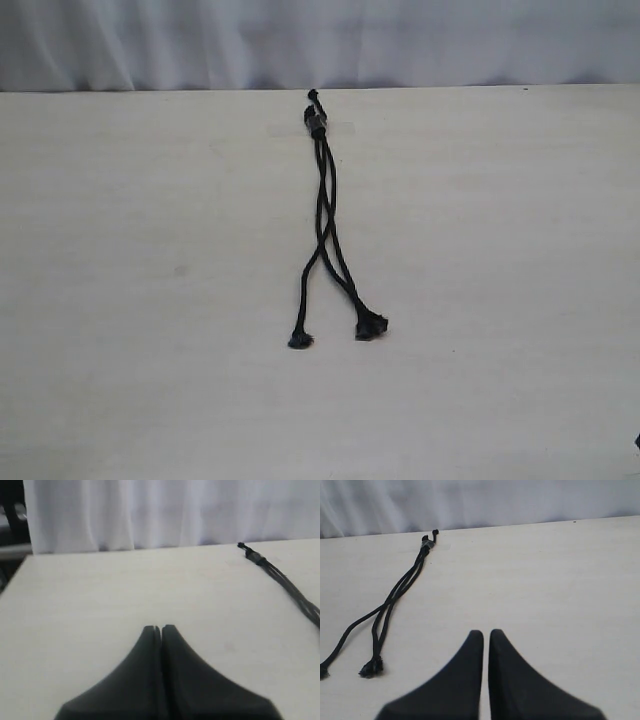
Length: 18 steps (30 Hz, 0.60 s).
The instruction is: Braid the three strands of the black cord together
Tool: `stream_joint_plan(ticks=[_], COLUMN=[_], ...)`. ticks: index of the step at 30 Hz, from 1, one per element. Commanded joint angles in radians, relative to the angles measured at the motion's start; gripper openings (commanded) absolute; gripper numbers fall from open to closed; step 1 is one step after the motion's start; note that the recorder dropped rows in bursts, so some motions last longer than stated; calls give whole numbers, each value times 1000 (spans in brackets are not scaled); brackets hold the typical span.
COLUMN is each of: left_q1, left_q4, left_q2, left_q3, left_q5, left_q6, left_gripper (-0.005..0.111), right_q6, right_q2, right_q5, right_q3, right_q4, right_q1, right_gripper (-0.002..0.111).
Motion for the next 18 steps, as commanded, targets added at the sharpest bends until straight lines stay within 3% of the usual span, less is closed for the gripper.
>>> stream_joint_plan(ticks=[1, 18], left_q1=[0, 0], left_q4=[-117, -119], left_q2=[-2, -2], left_q3=[63, 64], left_q5=[48, 49], left_q6=[4, -1], left_gripper=[0, 0], right_q6=[2, 2], right_q2=[-3, -3], right_q5=[1, 1], right_q3=[2, 2], right_q4=[4, 4], right_q1=[-4, -4], right_gripper=[4, 4])
